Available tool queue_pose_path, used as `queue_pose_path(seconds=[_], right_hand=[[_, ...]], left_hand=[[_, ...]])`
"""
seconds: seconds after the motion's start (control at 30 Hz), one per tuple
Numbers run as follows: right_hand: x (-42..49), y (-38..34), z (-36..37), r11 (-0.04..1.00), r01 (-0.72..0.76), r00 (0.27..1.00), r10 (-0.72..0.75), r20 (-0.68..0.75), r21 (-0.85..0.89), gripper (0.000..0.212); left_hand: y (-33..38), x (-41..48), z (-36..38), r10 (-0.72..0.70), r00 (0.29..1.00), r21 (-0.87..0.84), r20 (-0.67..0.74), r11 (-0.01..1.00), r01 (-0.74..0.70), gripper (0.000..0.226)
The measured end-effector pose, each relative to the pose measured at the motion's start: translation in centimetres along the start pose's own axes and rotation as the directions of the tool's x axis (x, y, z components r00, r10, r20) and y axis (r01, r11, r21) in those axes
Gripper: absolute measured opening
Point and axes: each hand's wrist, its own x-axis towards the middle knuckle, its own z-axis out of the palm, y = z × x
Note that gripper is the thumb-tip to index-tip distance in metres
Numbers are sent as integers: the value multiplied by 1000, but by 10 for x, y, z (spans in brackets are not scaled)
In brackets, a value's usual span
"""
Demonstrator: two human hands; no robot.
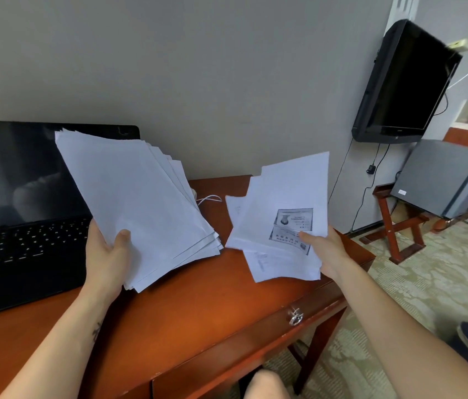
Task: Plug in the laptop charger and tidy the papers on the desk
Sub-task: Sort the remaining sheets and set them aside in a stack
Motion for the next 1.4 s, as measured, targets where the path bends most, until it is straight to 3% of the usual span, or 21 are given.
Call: queue_pose_path(seconds=[0.2, 0.37, 0.5, 0.63, 0.7, 0.83, 0.9, 1.0, 1.17, 1.3, 1.4], right_hand=[[-12, -9, -4, 966, -23, 999, 29, -19, 258, 35], [-24, -13, 20, 963, -31, 993, -2, 121, 269, 39], [-38, -9, 49, 993, 32, 976, -56, 212, 114, 37], [-49, 3, 70, 985, 142, 969, -118, 215, -101, 30], [-52, 7, 74, 968, 162, 961, -111, 255, -191, 33], [-53, 12, 82, 899, 160, 949, -26, 316, -407, 35], [-49, 16, 81, 831, 185, 949, -14, 314, -524, 36], [-52, 12, 79, 829, 188, 957, -35, 286, -527, 30], [-49, 5, 64, 812, 237, 966, -140, 217, -534, 24], [-53, 0, 53, 748, 298, 948, -162, 272, -593, 24], [-55, 4, 50, 771, 257, 958, -125, 257, -582, 21]], left_hand=[[0, -4, 6, -78, 993, -41, 86, 996, 82, 44], [2, -17, 19, -145, 958, -54, 247, 985, 163, 44], [4, -31, 30, -202, 891, -38, 407, 971, 237, 41], [5, -40, 34, -279, 776, 28, 566, 947, 320, 36], [3, -39, 33, -330, 732, 64, 596, 928, 366, 35], [4, -37, 33, -353, 712, 56, 607, 913, 404, 28], [7, -38, 34, -360, 709, 38, 607, 904, 426, 41], [6, -36, 34, -390, 681, 22, 619, 876, 481, 54], [6, -34, 33, -407, 671, 20, 620, 862, 506, 44], [5, -33, 31, -453, 656, -35, 603, 807, 590, 42], [5, -33, 32, -441, 655, -7, 614, 826, 563, 41]])
